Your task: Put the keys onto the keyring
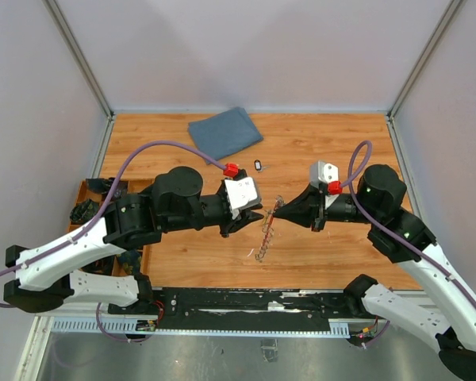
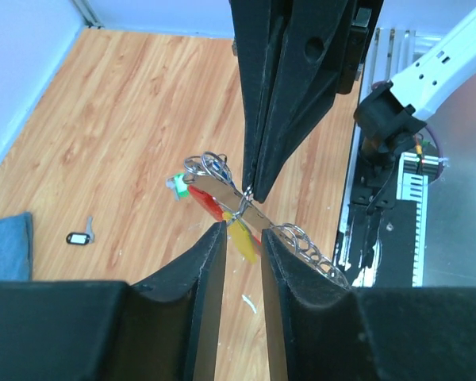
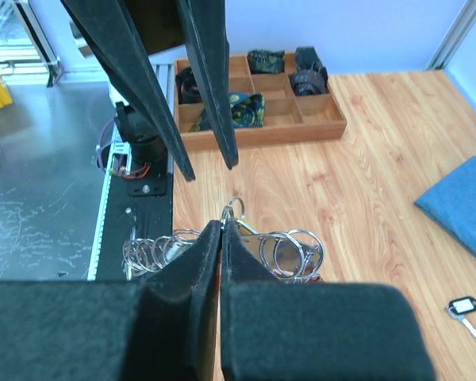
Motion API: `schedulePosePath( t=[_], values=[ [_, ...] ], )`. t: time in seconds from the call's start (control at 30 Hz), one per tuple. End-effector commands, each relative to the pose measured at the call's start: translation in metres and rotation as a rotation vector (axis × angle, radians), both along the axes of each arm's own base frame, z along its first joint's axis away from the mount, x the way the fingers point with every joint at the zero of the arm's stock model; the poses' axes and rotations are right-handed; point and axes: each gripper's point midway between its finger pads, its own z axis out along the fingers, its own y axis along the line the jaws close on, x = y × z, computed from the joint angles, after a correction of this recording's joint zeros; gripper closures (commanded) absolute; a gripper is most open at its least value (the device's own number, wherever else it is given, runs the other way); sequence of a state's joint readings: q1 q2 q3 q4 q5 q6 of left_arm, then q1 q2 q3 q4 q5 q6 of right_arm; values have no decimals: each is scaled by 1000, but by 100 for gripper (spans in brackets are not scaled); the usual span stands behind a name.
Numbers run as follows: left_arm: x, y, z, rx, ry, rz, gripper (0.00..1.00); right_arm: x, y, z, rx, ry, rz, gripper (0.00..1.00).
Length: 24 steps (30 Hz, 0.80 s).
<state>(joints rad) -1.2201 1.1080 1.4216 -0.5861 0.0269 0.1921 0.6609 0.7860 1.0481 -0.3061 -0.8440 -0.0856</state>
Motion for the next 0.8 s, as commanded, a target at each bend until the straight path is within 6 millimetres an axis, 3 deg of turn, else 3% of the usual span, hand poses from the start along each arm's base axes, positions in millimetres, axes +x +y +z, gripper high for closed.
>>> schedulePosePath(
  t=[0.0, 0.27, 0.53, 0.77],
  values=[
    [-7, -7, 17, -95, 2, -33, 70, -13, -2, 48, 122, -88, 27, 100],
    [-8, -11, 11, -79, 0, -49, 67, -21, -4, 57, 143, -102, 55, 100],
    [-2, -4, 20, -98, -32, -11, 66, -26, -4, 56, 131, -105, 85, 100],
    [-8, -6, 22, -108, -40, -53, 64, -30, -3, 59, 136, -106, 111, 100]
  ],
)
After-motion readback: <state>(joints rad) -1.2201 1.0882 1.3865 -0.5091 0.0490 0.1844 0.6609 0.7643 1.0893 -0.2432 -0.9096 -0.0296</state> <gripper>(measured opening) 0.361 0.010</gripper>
